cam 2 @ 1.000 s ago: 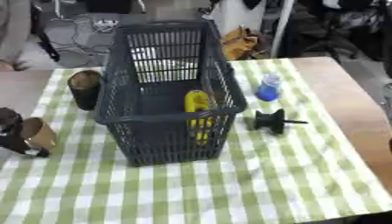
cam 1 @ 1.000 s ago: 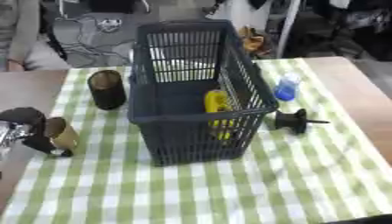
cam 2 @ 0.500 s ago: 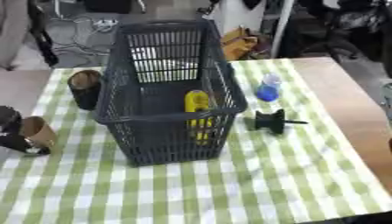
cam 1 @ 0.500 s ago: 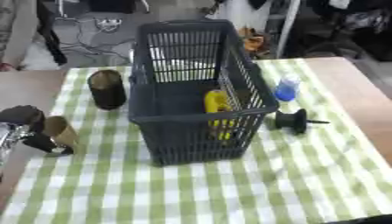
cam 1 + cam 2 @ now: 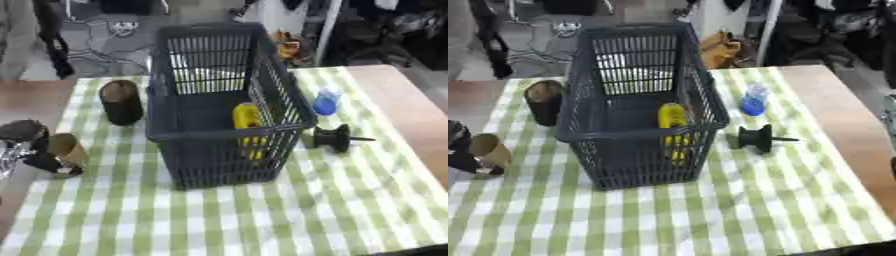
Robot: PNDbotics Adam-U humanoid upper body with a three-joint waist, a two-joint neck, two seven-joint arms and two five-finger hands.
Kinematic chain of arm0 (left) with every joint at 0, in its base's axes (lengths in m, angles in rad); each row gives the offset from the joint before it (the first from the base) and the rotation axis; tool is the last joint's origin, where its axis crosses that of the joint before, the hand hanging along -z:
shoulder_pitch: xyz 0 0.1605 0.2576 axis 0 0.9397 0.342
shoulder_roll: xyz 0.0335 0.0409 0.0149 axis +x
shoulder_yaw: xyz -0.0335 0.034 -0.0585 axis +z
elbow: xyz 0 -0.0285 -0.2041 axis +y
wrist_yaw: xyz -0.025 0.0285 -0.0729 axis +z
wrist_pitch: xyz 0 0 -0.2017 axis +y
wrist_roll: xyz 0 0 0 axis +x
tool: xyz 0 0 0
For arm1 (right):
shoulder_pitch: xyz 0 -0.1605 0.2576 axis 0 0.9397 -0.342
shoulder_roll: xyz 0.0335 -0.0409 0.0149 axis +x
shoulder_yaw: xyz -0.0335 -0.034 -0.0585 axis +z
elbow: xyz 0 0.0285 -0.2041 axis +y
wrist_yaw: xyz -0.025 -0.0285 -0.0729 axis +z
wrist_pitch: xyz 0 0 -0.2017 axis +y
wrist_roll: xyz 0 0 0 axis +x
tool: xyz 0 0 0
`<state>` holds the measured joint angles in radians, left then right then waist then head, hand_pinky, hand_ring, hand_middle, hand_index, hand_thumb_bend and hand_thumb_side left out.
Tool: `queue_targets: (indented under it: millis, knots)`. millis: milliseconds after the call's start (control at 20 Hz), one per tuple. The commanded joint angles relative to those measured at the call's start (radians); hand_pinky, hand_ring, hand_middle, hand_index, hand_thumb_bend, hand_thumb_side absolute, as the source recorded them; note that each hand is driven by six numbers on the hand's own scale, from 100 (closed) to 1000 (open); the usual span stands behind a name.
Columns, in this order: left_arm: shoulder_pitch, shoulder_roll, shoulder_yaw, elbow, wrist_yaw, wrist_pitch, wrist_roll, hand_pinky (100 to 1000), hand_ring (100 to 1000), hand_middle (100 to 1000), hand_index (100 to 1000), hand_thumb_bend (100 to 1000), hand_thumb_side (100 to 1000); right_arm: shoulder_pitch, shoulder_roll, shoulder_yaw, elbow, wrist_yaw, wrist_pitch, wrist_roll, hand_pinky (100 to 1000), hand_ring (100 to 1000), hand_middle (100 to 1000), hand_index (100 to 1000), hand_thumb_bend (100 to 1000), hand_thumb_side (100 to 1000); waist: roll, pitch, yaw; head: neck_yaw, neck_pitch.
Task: Pick up objects on the table and place them in the box.
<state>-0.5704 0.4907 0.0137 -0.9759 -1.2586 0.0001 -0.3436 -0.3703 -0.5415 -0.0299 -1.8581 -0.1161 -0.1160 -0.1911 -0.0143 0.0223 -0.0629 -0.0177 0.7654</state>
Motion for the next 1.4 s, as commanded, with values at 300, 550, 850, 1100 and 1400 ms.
queue_targets:
  millis: [300,550,850,1100,1400]
  knots:
    - [-0.035,0.041,0.006,-0.054,0.026,-0.004,-0.071,693,582,469,311,996,618,-0.013,-0.017,-0.008,-0.005,-0.005,-0.001,0.002,615,761,742,967,114,741,-0.014,-0.007,-0.001,-0.001,0.005]
    - [-0.025,0.047,0.012,-0.077,-0.008,-0.006,-0.12,711,639,560,526,1000,676,-0.013,-0.018,-0.008,-0.004,-0.005,-0.001,0.002,614,761,741,967,116,741,-0.014,-0.007,-0.001,-0.004,0.005]
    - [-0.021,0.054,0.031,-0.111,-0.032,0.026,-0.106,711,715,727,830,1000,700,-0.013,-0.018,-0.009,-0.004,-0.004,-0.002,0.002,614,761,741,967,116,741,-0.014,-0.007,0.001,-0.005,0.005]
    - [-0.018,0.051,0.029,-0.112,0.002,0.047,-0.081,712,741,776,876,1000,691,-0.014,-0.018,-0.008,-0.003,-0.005,-0.002,0.002,614,761,741,967,116,741,-0.014,-0.008,0.003,-0.002,0.005]
    - [-0.026,0.031,0.012,-0.022,0.053,0.015,-0.19,703,754,797,891,1000,634,-0.013,-0.018,-0.007,-0.003,-0.005,-0.002,0.003,614,761,741,967,115,741,-0.017,-0.007,0.0,-0.002,0.005]
